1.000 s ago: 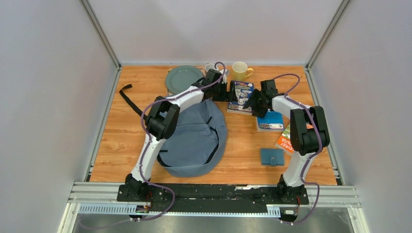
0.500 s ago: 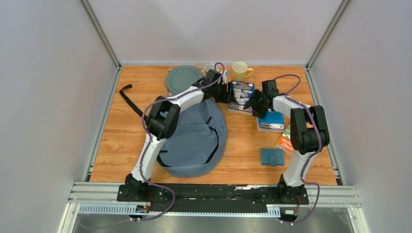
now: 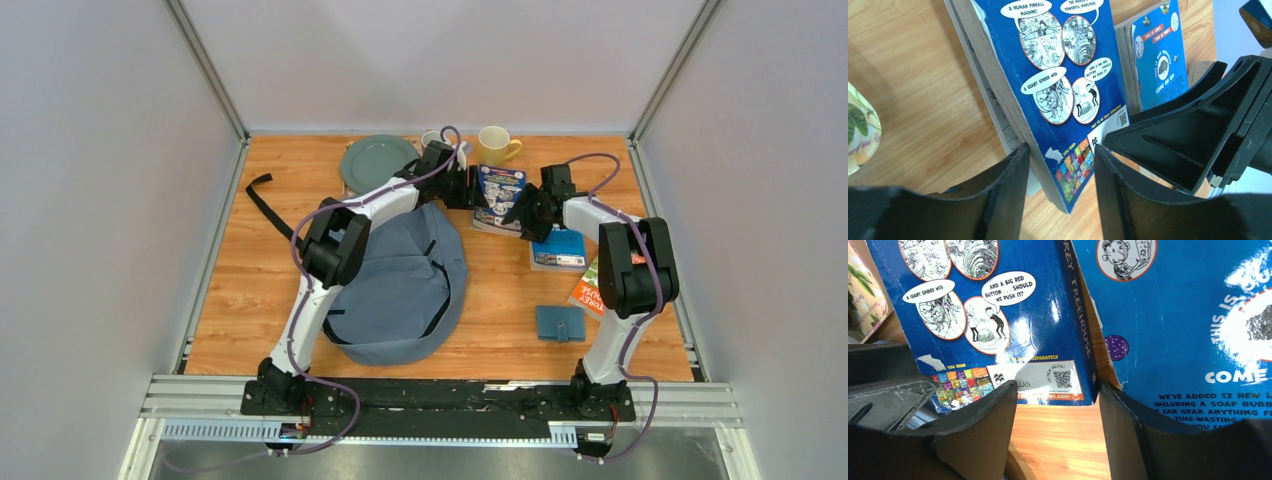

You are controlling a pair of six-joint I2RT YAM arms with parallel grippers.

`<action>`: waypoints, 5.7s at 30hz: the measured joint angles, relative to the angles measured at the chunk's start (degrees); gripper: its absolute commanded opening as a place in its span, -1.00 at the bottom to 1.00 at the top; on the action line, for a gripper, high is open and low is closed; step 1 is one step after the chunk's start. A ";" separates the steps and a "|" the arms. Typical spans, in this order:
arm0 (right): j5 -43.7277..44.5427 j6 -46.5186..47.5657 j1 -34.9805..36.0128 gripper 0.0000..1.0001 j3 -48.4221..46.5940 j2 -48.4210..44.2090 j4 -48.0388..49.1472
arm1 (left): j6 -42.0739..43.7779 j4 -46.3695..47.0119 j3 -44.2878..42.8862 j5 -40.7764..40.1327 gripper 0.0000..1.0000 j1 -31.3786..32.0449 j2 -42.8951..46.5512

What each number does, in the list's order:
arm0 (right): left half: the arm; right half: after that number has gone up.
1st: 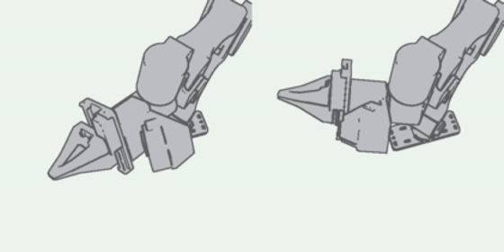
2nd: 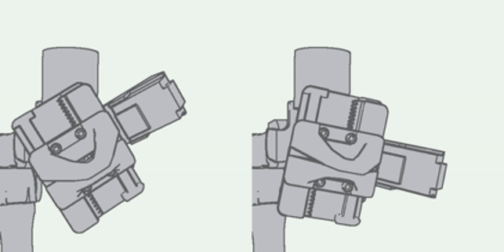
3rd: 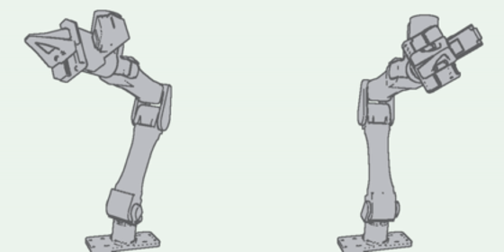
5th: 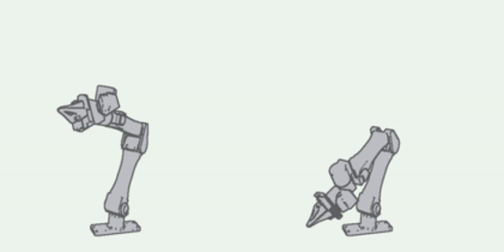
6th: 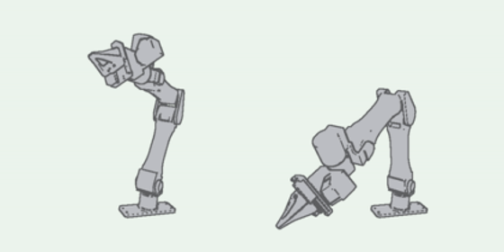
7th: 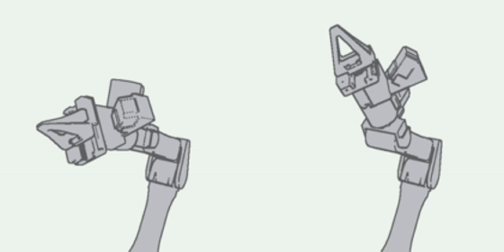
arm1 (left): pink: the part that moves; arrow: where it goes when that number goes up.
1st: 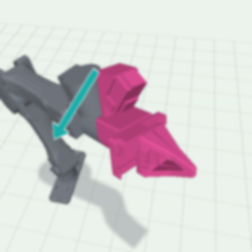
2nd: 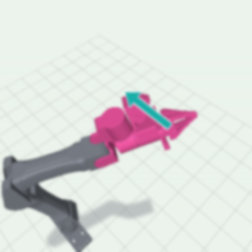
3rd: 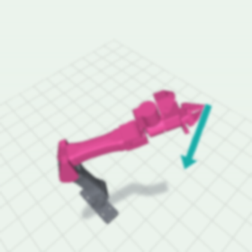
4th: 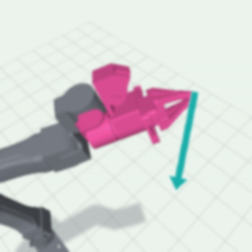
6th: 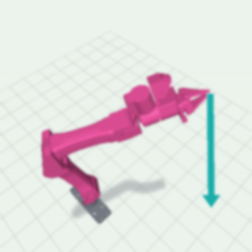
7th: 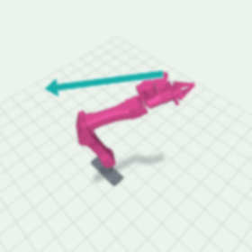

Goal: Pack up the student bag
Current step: Pick up the book from the center of the board.

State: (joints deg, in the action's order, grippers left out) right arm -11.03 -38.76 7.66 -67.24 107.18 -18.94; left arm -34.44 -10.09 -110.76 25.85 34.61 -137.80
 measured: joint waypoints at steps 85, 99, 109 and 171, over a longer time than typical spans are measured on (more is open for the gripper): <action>-22.82 -12.50 -7.30 0.58 32.09 -74.93 -2.19 | -9.42 18.25 51.67 14.12 -1.00 9.79 59.19; -32.00 -19.76 -2.21 0.12 38.73 -75.03 7.80 | -10.12 24.50 58.62 14.67 -1.00 15.52 66.69; -32.35 -25.77 2.16 -1.00 39.52 -75.69 16.65 | -9.46 26.16 62.69 13.97 -1.00 15.69 73.50; -23.63 -11.26 8.61 0.73 17.88 -65.07 -5.53 | -18.97 44.39 85.13 -12.50 -1.00 13.03 90.44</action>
State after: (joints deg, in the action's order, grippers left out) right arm -34.65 -50.02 16.27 -49.36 42.11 -24.47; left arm -53.41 34.30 -25.63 13.34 47.64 -47.35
